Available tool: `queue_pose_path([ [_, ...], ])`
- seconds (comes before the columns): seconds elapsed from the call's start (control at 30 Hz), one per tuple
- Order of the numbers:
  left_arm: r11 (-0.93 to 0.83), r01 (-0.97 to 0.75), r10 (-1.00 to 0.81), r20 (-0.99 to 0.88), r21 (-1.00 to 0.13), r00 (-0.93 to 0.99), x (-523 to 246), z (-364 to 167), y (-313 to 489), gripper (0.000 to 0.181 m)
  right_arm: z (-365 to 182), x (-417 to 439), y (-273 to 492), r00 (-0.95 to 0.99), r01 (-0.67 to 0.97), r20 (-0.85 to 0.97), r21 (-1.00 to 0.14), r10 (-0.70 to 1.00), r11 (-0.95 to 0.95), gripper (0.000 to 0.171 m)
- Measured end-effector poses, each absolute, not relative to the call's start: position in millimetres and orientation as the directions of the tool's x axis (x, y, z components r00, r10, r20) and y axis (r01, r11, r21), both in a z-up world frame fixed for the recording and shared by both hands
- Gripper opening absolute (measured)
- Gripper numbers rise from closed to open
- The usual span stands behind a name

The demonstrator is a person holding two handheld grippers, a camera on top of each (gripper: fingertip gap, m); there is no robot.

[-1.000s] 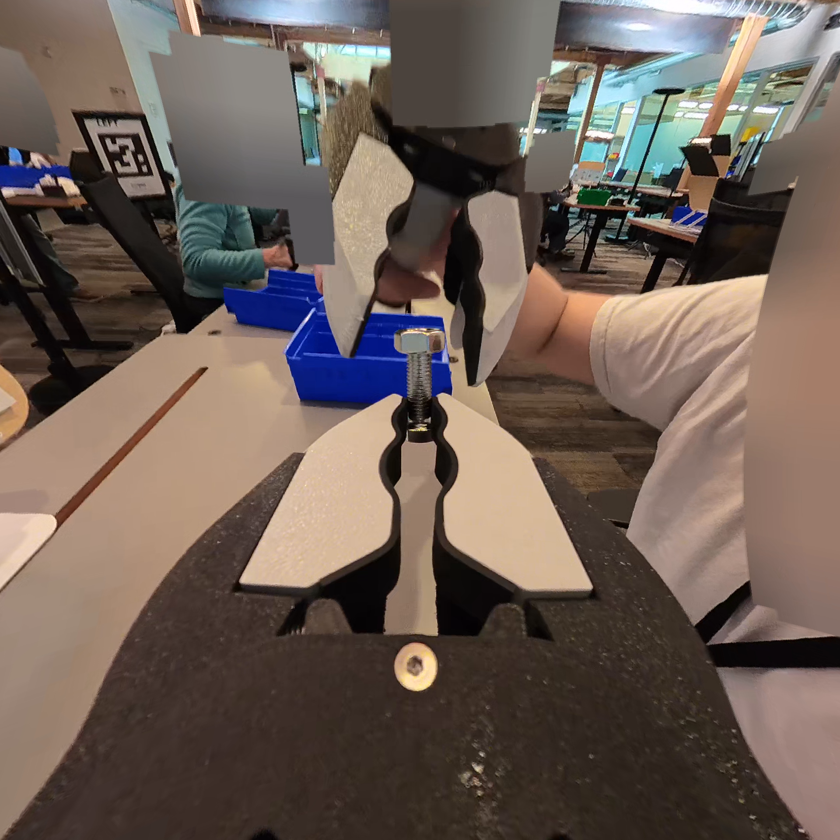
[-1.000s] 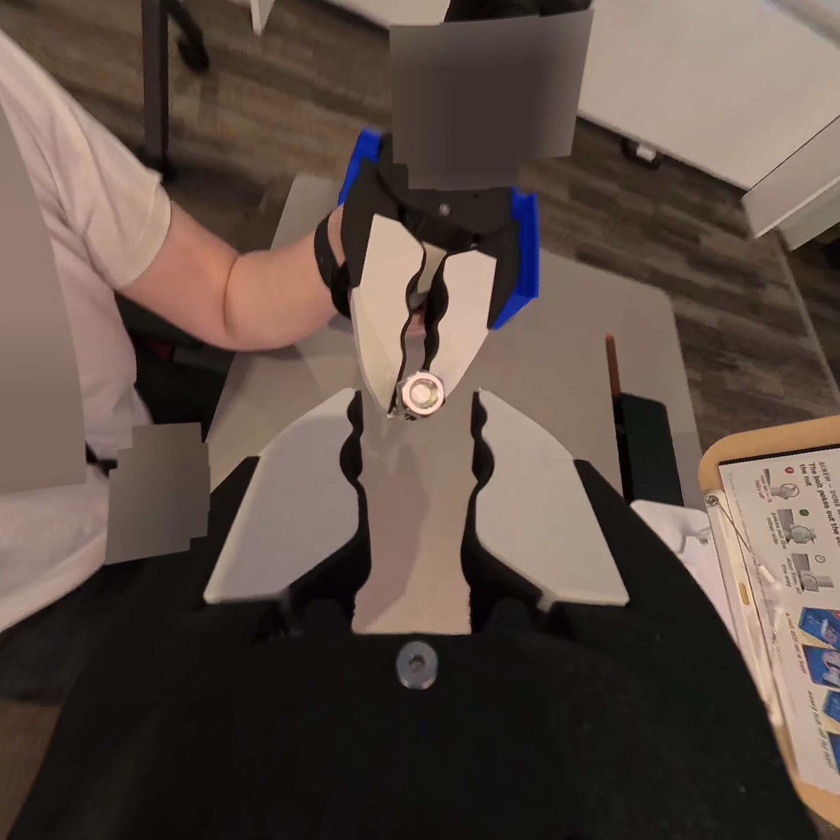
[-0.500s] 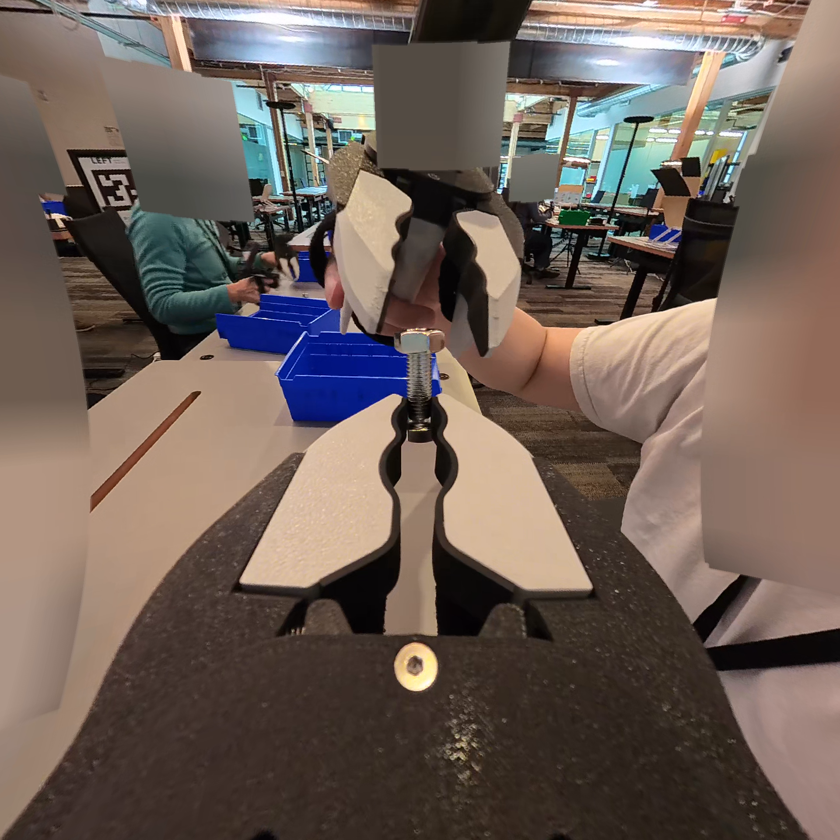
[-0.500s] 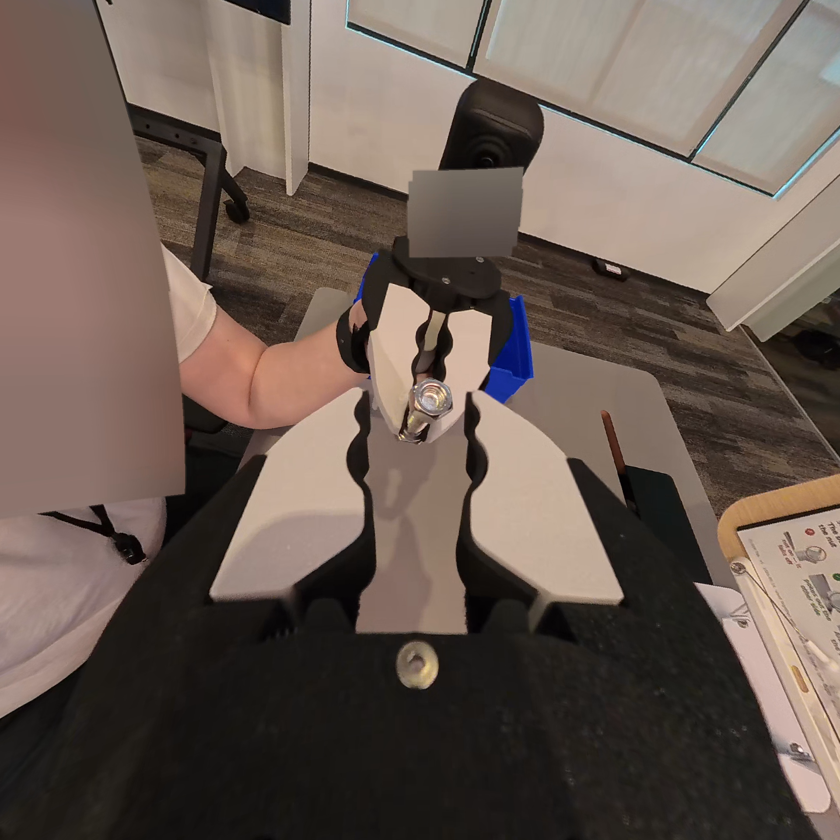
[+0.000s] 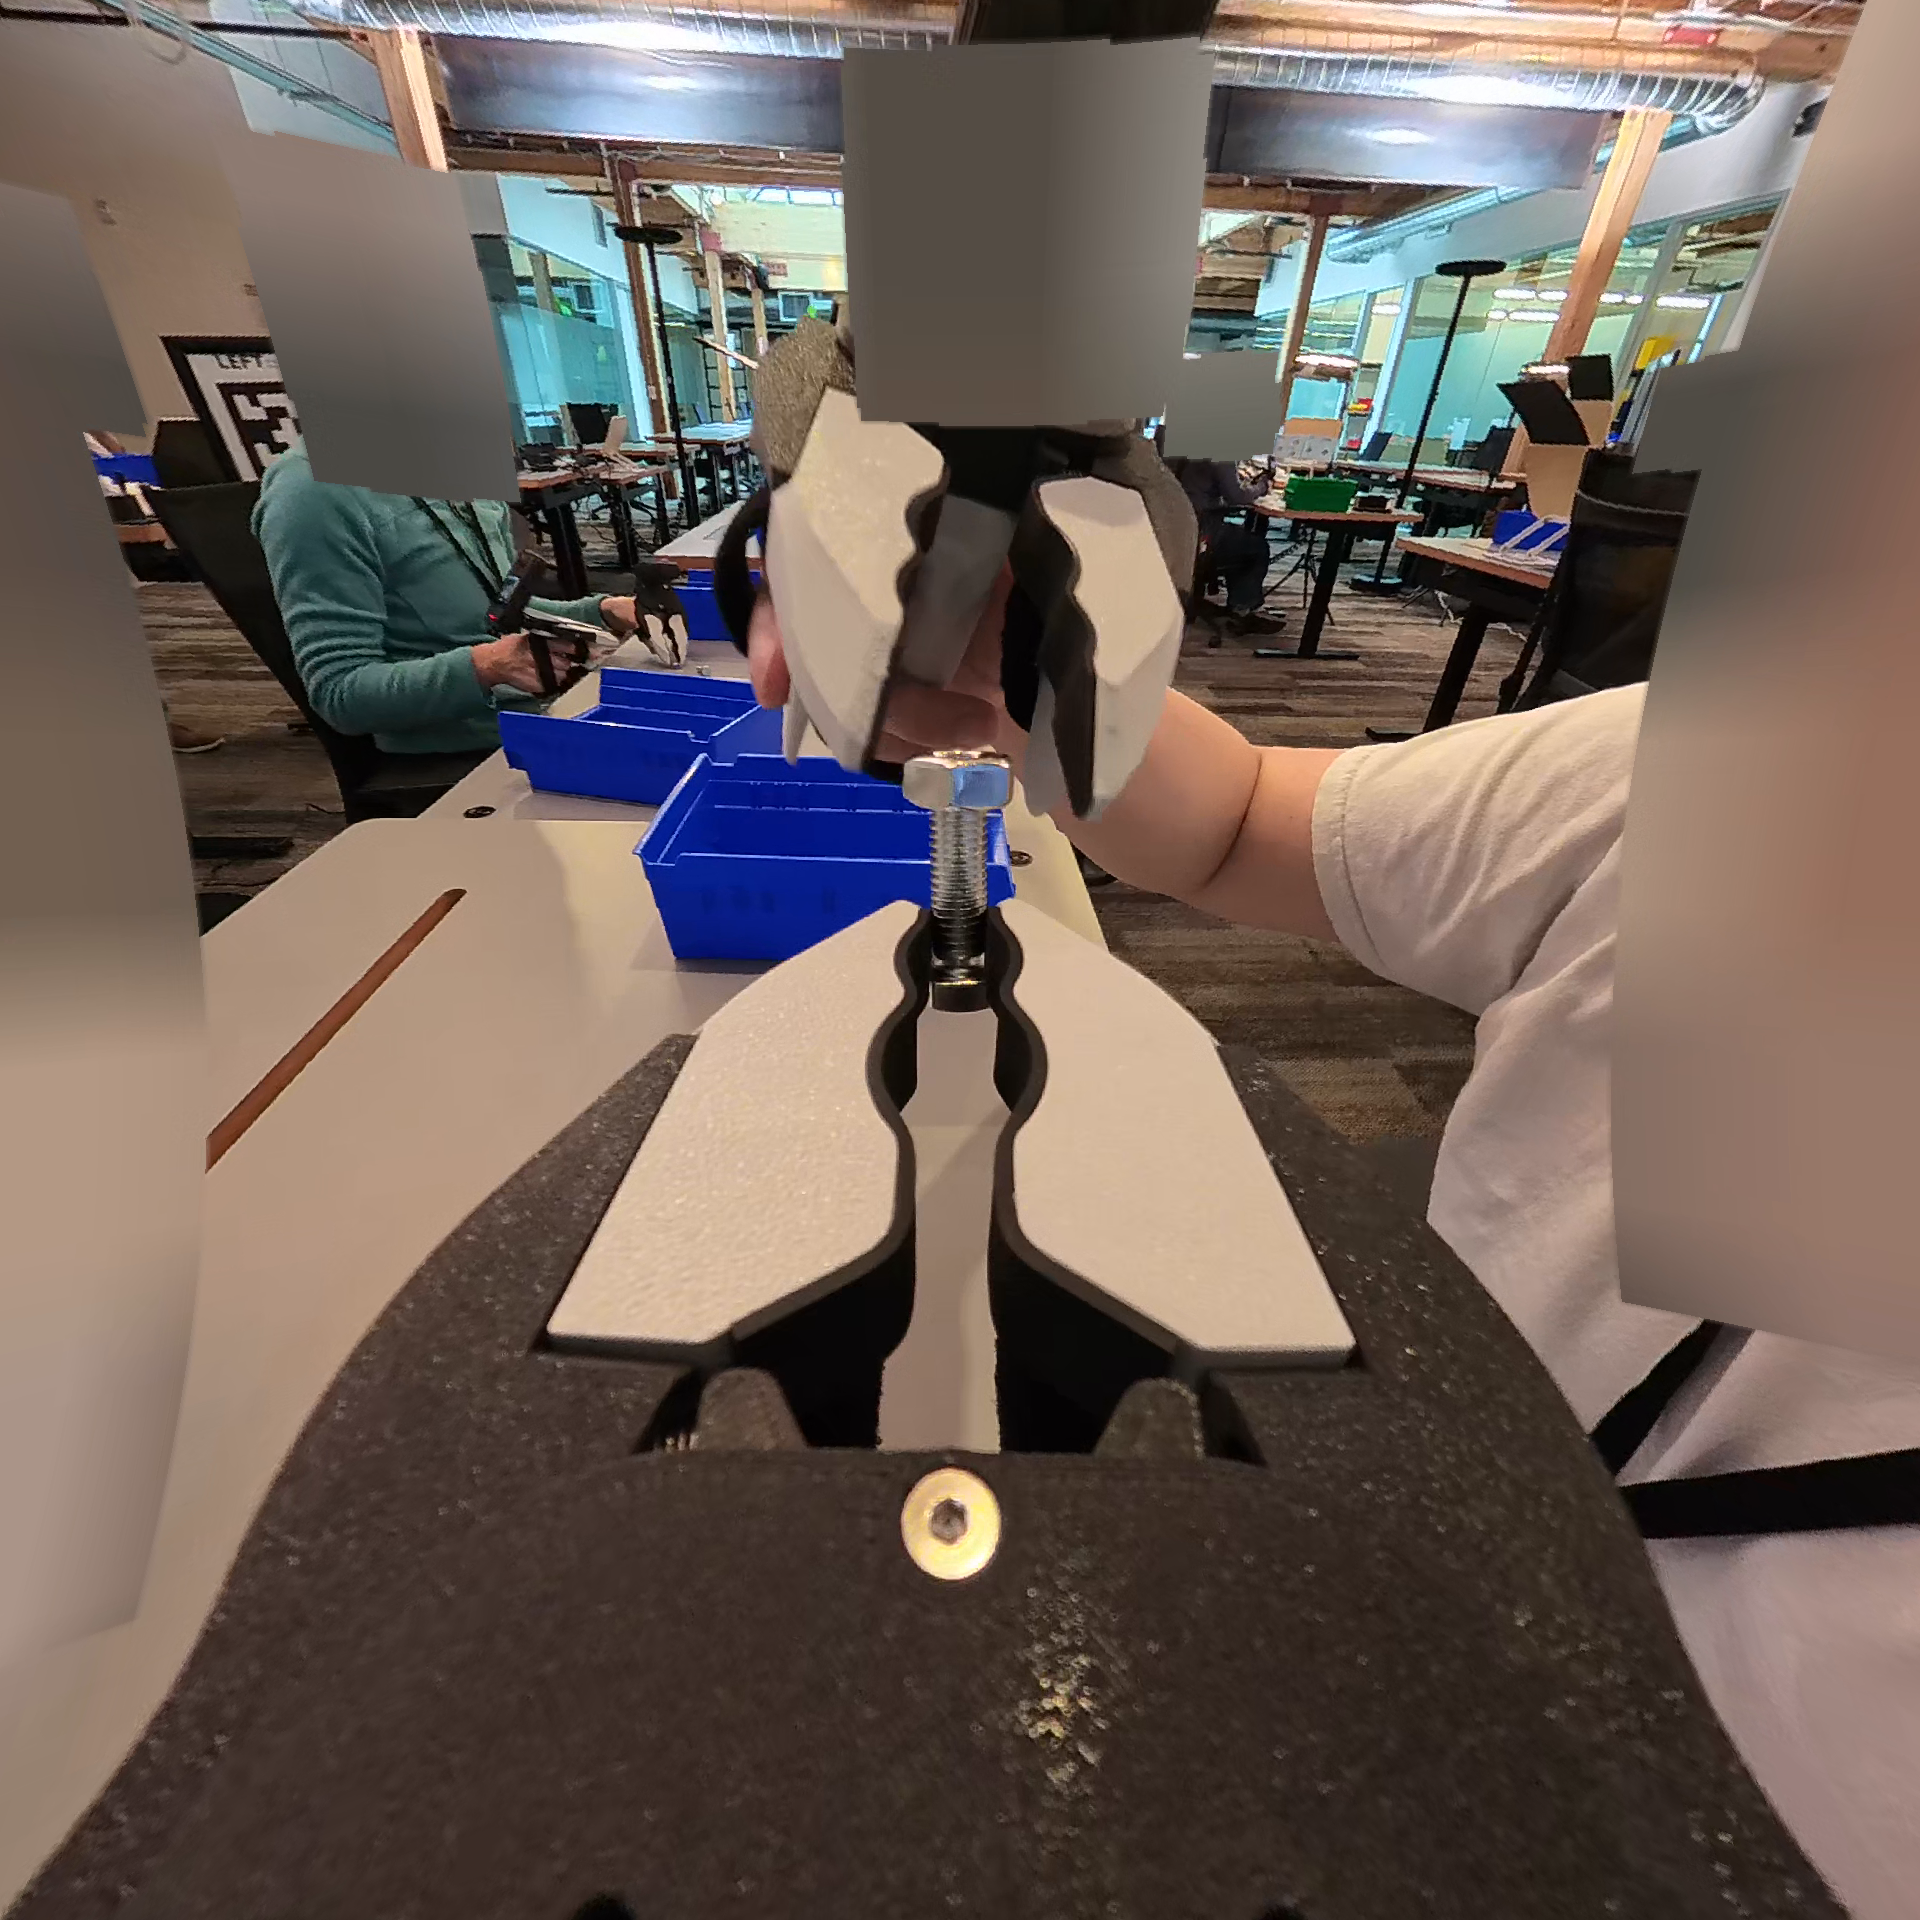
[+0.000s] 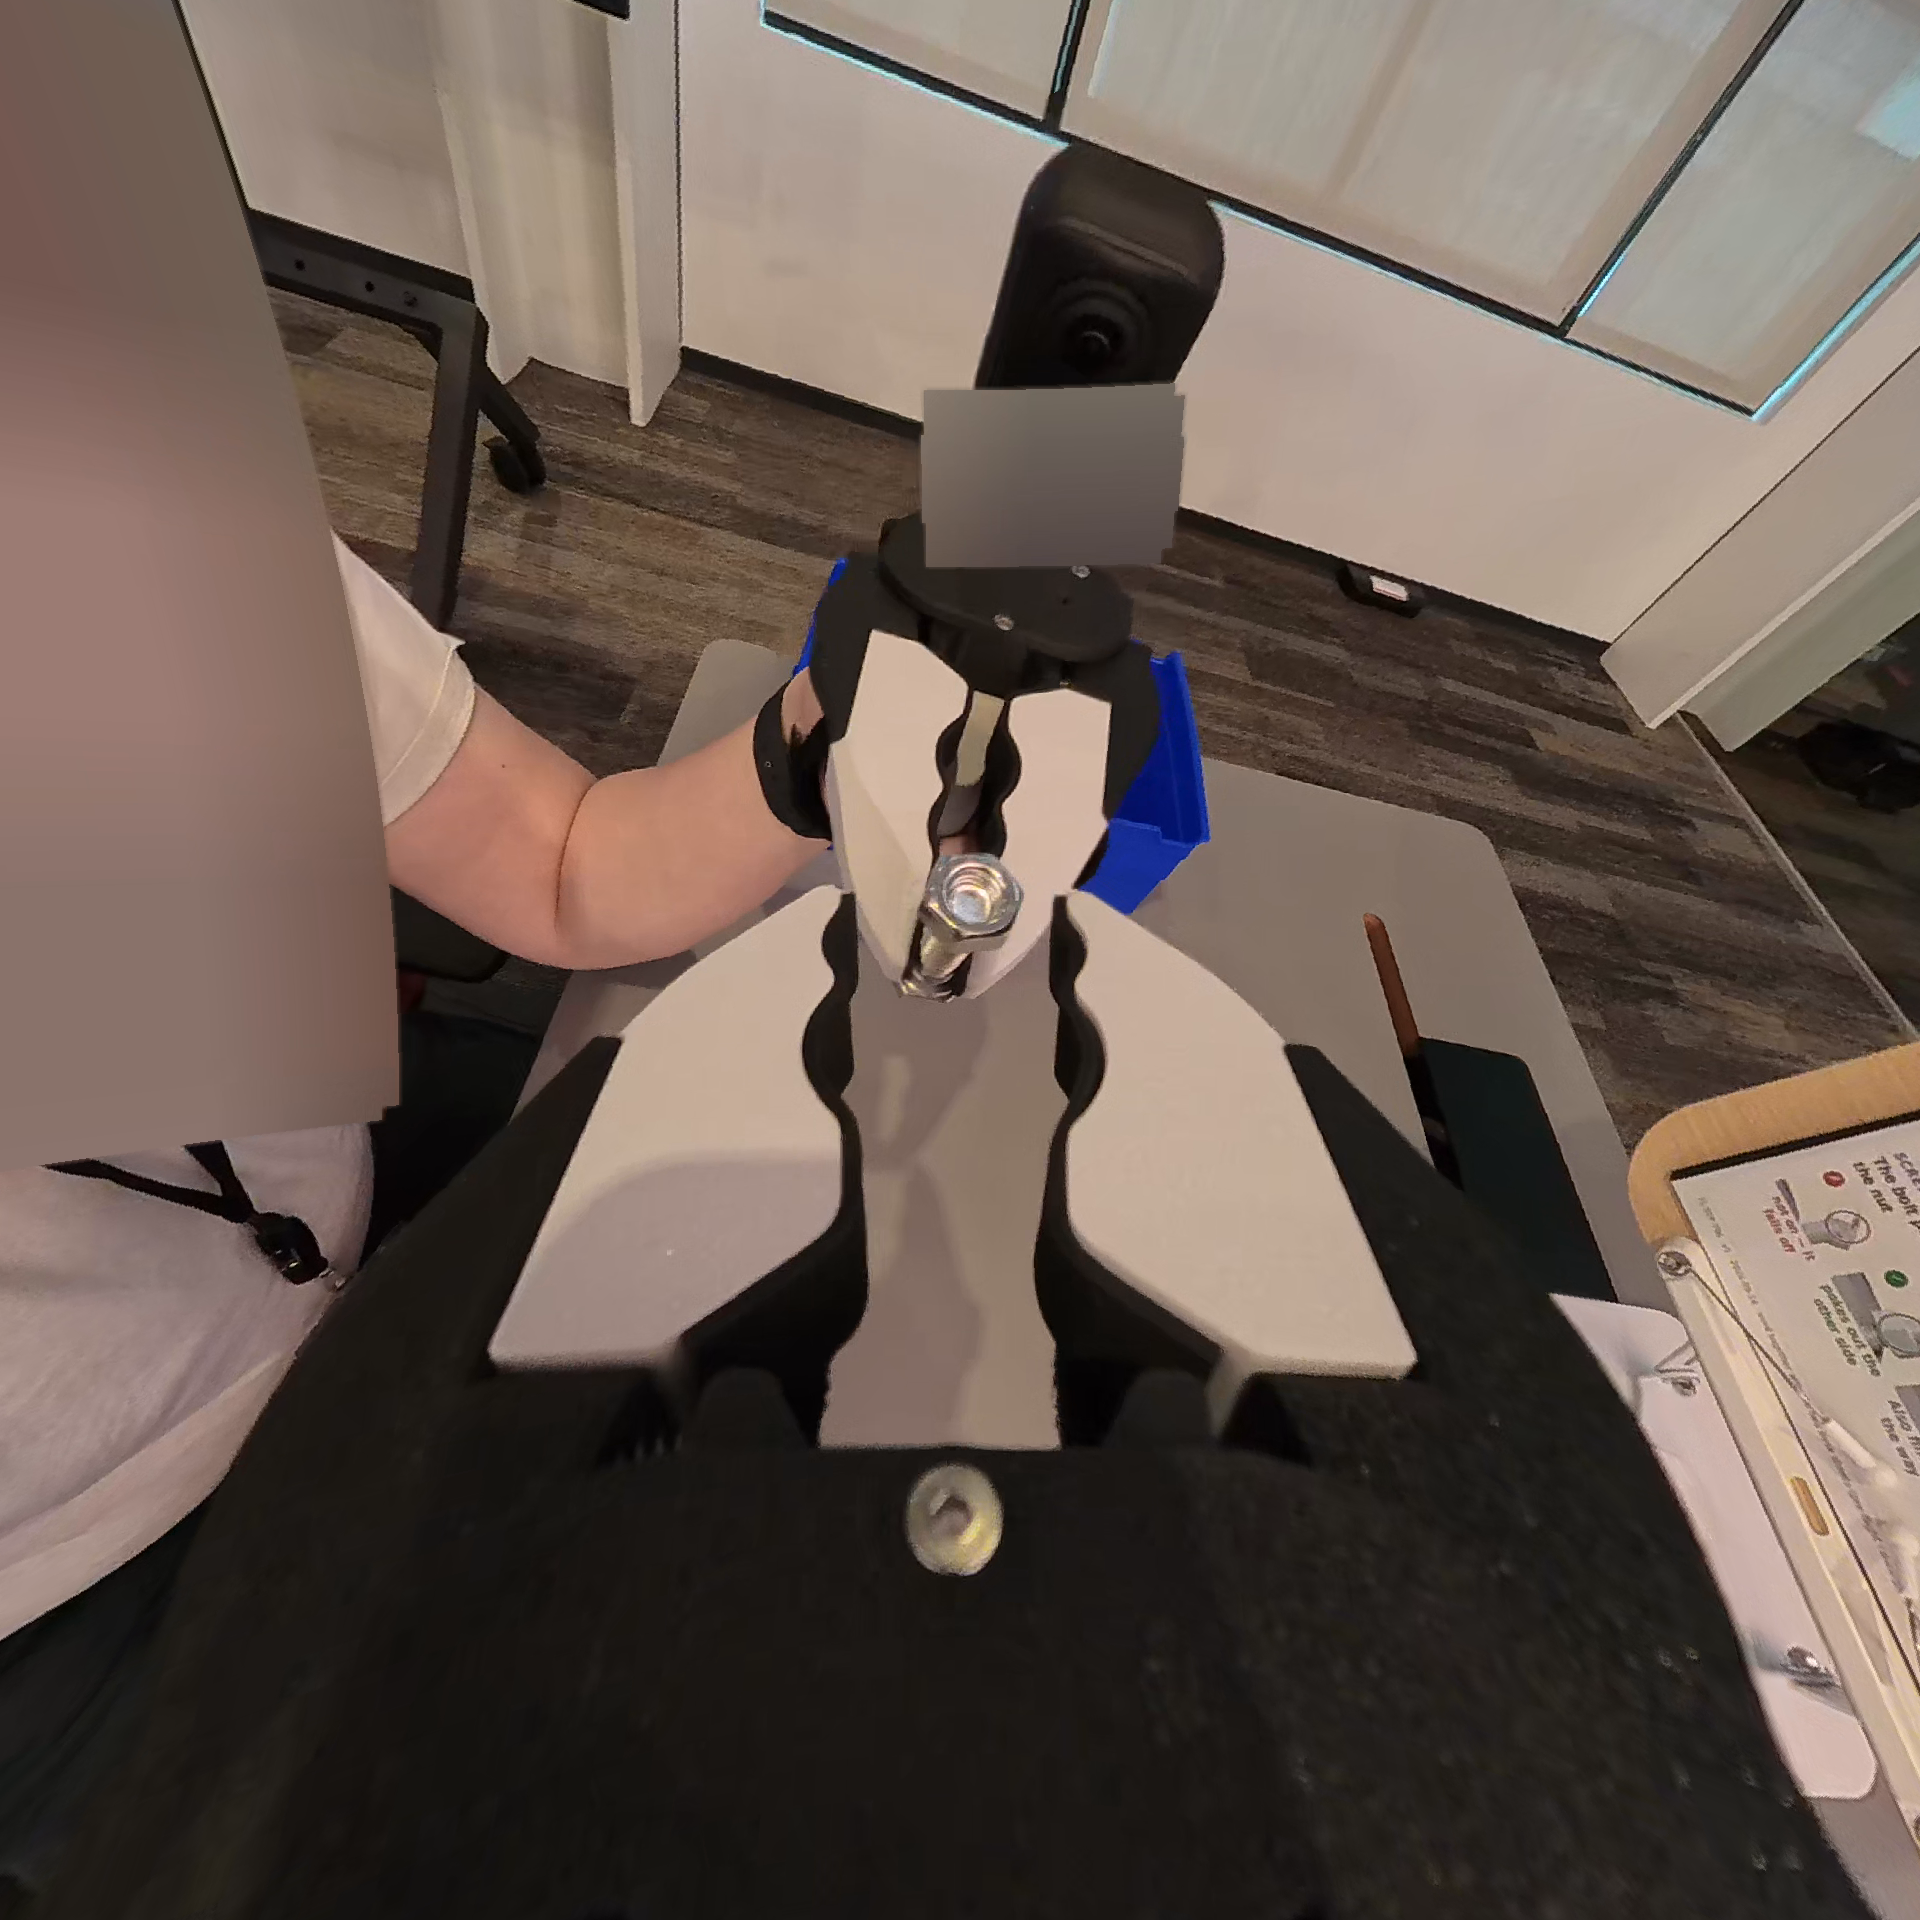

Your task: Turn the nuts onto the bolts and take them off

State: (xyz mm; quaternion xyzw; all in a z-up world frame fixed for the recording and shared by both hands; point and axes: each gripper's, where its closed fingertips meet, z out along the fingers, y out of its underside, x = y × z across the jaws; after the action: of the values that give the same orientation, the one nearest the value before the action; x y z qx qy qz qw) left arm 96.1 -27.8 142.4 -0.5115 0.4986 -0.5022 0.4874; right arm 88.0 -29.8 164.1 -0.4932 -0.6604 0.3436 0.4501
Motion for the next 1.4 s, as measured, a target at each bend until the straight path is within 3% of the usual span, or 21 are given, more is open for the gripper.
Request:
queue_pose_path([
  [0.27,-0.036,-0.007,-0.999,0.036,-0.999,0.012,91,144,-24,0.009,159,95,-34,-0.111,0.371,0.267,-0.883,0.957,0.289,0.03],
  [0.5,-0.03,-0.012,-0.999,0.03,-0.999,0.014,94,144,-26,0.009,161,85,-30,-0.101,0.364,0.262,-0.888,0.96,0.281,0.037],
  [0.7,-0.041,0.003,-0.999,0.041,-0.999,0.024,88,146,-22,0.009,161,98,-33,-0.094,0.374,0.281,-0.879,0.955,0.296,0.03],
  [0.97,-0.033,-0.011,-0.999,0.033,-0.999,0.032,91,144,-22,0.009,163,89,-31,-0.107,0.367,0.214,-0.899,0.971,0.239,0.039],
  [1.1,-0.038,0.008,-0.999,0.039,-0.999,0.033,87,147,-20,0.009,165,96,-32,-0.097,0.359,0.236,-0.898,0.967,0.255,0.03],
  [1.33,-0.029,-0.001,-0.998,0.029,-1.0,0.048,89,146,-20,0.009,161,84,-30,-0.111,0.37,0.211,-0.898,0.971,0.237,0.043],
  [1.4,-0.038,0.017,-0.998,0.039,-0.999,0.056,86,148,-17,0.009,158,91,-35,-0.124,0.377,0.216,-0.893,0.969,0.247,0.035],
])
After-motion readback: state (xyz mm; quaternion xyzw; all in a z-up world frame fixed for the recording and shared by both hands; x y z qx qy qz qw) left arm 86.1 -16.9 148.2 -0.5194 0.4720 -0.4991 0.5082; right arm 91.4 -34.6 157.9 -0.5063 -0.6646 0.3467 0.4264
